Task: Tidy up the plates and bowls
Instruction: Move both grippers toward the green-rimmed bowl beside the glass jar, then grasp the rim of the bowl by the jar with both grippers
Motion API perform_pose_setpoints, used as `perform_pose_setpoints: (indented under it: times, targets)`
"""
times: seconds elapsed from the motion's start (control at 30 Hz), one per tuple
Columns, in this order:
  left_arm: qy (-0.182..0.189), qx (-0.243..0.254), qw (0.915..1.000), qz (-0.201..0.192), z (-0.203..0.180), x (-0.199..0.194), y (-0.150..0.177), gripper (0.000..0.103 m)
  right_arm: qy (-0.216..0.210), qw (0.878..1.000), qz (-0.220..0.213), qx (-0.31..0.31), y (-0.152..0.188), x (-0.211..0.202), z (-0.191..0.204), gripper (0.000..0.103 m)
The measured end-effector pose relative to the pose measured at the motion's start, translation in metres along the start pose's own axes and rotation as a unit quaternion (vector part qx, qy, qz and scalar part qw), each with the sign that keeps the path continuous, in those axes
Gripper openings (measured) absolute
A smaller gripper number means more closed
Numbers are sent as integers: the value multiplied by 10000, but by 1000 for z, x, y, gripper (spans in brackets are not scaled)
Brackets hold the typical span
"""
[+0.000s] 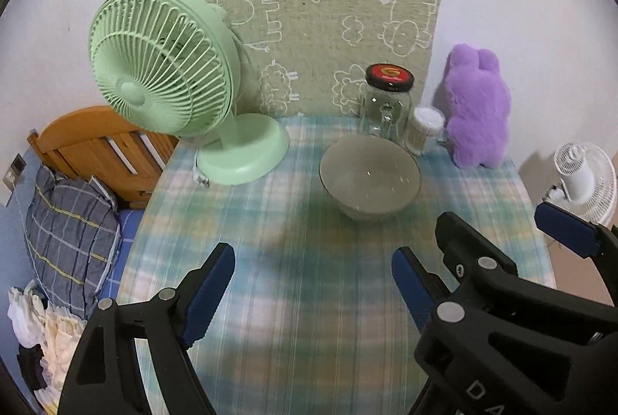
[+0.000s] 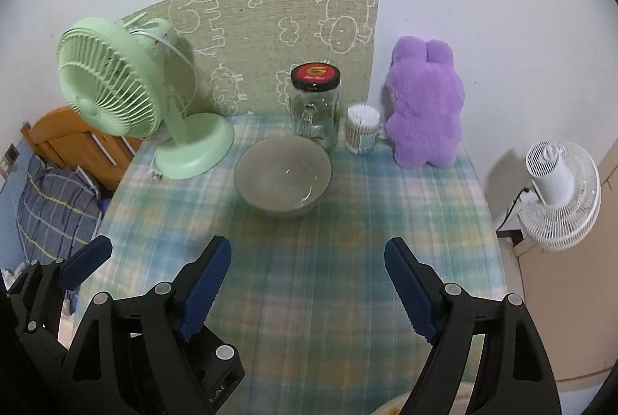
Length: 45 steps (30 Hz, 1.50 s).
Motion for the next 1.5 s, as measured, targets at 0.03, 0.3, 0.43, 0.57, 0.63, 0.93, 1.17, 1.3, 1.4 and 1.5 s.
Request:
perform_pose_setpoints:
  times: [0.03, 0.3, 0.43, 0.57, 0.63, 0.93, 1.17, 1.3, 1.4, 1.5]
  targets:
    - [-27, -4, 10000, -5, 0, 4, -4, 85, -6, 10000, -5, -11, -6, 5, -1, 84]
    - [-198, -134, 9997, 29, -1, 39, -27, 84, -82, 9999, 11, -74, -33, 40, -4, 84]
    - [-188, -175, 9997, 2, -2, 54, -37, 80, -79, 9999, -41, -65, -44, 56, -6, 84]
    - [-227, -158, 9996, 67, -3, 72, -46, 80, -45, 10000, -59, -45, -54, 73, -9, 84]
    - [-268, -100, 9995, 108, -5, 82, -50, 78, -1, 10000, -16, -28, -58, 84, -11, 84]
    - [-154, -39, 9995, 289, -12, 128, -59, 57, 81, 9998, 157, 116, -69, 132, -15, 76]
    - [-56, 46, 9989, 458, -20, 157, -63, 41, 62, 9990, 373, 243, -71, 168, -16, 59]
    - [-19, 72, 9985, 535, -23, 168, -64, 33, 51, 9981, 496, 355, -70, 184, -19, 48]
    - [29, 58, 9982, 596, -24, 176, -63, 28, 73, 9978, 548, 373, -69, 192, -21, 41]
    - [64, 62, 9976, 687, -25, 183, -61, 20, 79, 9974, 615, 374, -68, 199, -22, 30]
Point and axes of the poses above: each gripper's, at about its wrist camera, not at the fingertips, and x roughly the way its jaws point, z to its left, y to its underside, the point moved 3 cm from there along x, roughly the way its jaws point, and after that the axes turned 4 degrees about x, right-handed, at the moved point
